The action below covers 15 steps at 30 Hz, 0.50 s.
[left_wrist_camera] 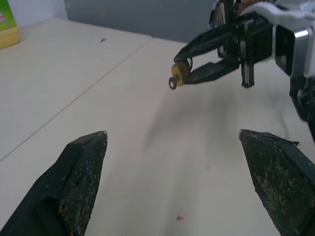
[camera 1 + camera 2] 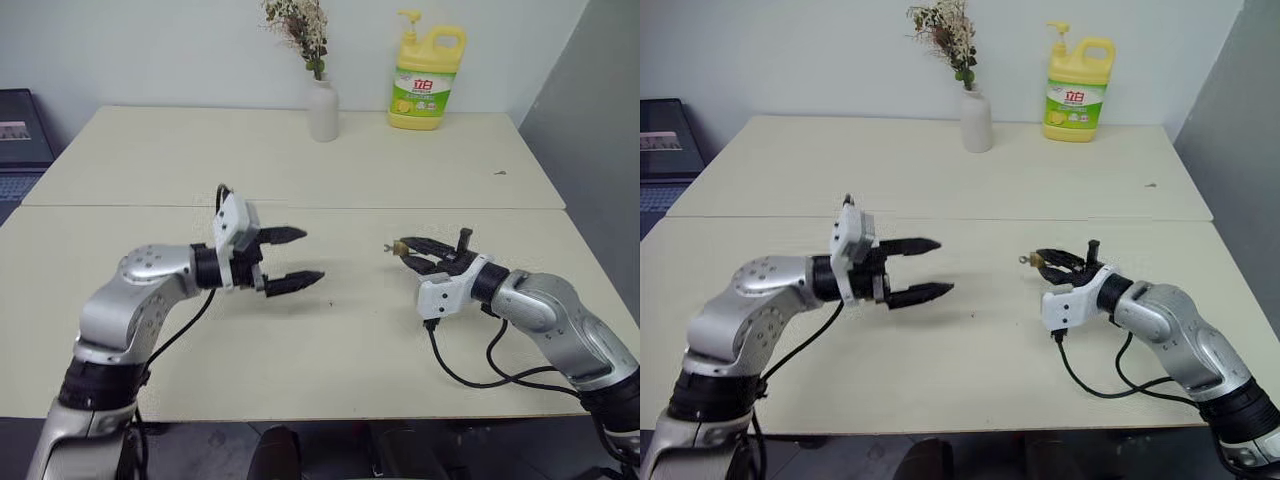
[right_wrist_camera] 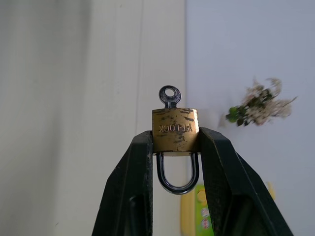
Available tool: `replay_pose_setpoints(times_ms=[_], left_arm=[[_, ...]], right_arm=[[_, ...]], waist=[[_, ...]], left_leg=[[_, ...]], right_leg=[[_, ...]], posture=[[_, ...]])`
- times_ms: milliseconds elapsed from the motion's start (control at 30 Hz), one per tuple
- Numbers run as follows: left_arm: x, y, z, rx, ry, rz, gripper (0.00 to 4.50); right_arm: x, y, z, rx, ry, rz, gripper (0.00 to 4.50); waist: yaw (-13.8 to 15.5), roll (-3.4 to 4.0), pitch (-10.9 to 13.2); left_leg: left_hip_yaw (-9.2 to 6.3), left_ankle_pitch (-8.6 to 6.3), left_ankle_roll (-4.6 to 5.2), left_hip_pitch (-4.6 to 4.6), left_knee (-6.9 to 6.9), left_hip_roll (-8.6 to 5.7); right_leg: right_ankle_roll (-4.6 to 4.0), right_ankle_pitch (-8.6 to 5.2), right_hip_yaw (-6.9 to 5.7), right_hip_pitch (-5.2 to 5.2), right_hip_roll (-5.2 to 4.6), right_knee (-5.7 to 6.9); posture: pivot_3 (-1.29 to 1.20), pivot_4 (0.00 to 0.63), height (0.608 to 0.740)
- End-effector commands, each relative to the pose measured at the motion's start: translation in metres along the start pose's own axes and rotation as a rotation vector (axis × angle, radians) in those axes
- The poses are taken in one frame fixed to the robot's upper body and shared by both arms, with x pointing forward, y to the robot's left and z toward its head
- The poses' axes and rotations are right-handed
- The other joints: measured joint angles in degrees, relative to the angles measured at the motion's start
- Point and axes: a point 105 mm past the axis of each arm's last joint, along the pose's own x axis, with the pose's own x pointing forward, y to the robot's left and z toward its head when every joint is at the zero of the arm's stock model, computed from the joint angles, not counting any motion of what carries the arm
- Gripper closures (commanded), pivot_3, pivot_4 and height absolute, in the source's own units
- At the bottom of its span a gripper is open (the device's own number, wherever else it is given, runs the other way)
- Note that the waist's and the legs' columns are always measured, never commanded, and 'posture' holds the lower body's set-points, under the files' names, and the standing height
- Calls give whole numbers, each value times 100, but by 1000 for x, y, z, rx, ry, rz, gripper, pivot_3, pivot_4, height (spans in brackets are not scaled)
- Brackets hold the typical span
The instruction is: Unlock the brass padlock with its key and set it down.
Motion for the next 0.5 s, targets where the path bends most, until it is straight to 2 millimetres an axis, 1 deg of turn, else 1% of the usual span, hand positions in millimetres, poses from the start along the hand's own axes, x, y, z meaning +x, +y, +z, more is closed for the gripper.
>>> replay_pose_setpoints(times_ms=[33, 100, 233, 400, 500], left_arm=[[8, -5, 11, -43, -31, -65, 0], [11, -6, 14, -64, -39, -86, 0], [16, -6, 21, -82, -40, -144, 0], [23, -3, 17, -41, 30, -188, 0], [30, -4, 21, -43, 5, -220, 0]], right_arm=[[-2, -22, 12, -49, -57, -101, 3570], [-2, -25, 15, -55, -81, -116, 3570], [-1, -29, 23, -69, -135, -139, 3570], [2, -31, 28, -84, -183, -142, 3570], [3, -31, 28, -82, -188, -141, 3570]], waist=[[0, 0, 0], [-2, 0, 0], [8, 0, 0], [11, 0, 0], [13, 0, 0]], left_leg=[[0, 0, 0, 0, -1, 0], [-1, 0, 0, 0, -1, 0], [-3, 0, 0, 0, 0, 0], [-3, 0, 0, 1, 0, -1], [-3, 1, 0, 1, 0, -1]], right_leg=[[-1, 0, 0, 0, 0, 0], [-19, 10, -2, 0, 0, 0], [-22, 12, -3, 0, 0, 1], [-23, 12, -3, 2, 0, 1], [-24, 13, -3, 2, 0, 1]], posture=[[0, 150, 740], [0, 150, 740], [0, 150, 740], [0, 150, 740], [0, 150, 740]])
